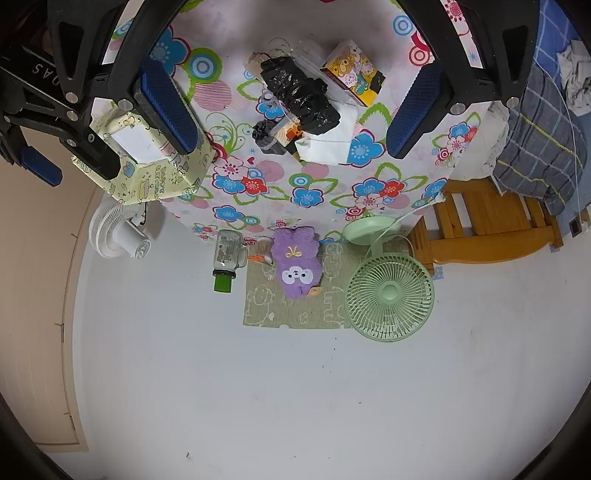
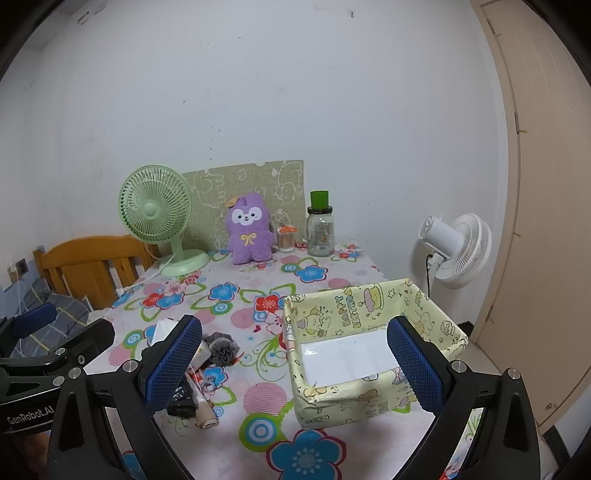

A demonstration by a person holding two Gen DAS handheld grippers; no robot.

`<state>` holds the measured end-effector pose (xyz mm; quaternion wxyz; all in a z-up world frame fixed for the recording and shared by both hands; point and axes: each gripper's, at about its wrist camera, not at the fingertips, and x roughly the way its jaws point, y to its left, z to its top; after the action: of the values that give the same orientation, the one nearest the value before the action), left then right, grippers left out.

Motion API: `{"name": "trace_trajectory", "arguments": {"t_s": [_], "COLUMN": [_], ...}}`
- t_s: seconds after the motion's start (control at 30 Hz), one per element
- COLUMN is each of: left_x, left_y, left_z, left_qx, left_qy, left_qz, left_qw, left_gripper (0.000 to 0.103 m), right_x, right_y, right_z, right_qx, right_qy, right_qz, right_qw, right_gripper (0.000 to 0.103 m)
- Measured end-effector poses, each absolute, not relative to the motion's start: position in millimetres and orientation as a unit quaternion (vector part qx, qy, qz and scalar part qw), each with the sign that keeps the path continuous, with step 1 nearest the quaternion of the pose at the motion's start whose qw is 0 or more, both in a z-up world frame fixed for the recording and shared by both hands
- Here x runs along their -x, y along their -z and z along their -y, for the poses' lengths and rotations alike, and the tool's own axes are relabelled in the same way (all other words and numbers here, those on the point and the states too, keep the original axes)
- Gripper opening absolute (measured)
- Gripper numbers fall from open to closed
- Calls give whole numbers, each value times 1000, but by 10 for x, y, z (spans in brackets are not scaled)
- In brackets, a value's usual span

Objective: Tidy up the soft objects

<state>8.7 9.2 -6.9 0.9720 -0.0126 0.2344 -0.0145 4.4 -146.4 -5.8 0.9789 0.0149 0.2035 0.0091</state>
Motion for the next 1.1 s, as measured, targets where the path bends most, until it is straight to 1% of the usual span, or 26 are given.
{"name": "trace_trajectory", "arguments": {"t_s": [1.1], "left_x": [-56], "left_y": [70], "left_z": [-65], "left_qx": [12], "left_qy": [12], "left_qz": [-229], "left_qw": [973], "left_gripper": [103], "right_x": [23], "right_y": [13], "right_z": [1500], "right_qx": [-15], "right_qy": [-5], "right_qz": [-194], "right_qw": [981], "right_gripper": [102]}}
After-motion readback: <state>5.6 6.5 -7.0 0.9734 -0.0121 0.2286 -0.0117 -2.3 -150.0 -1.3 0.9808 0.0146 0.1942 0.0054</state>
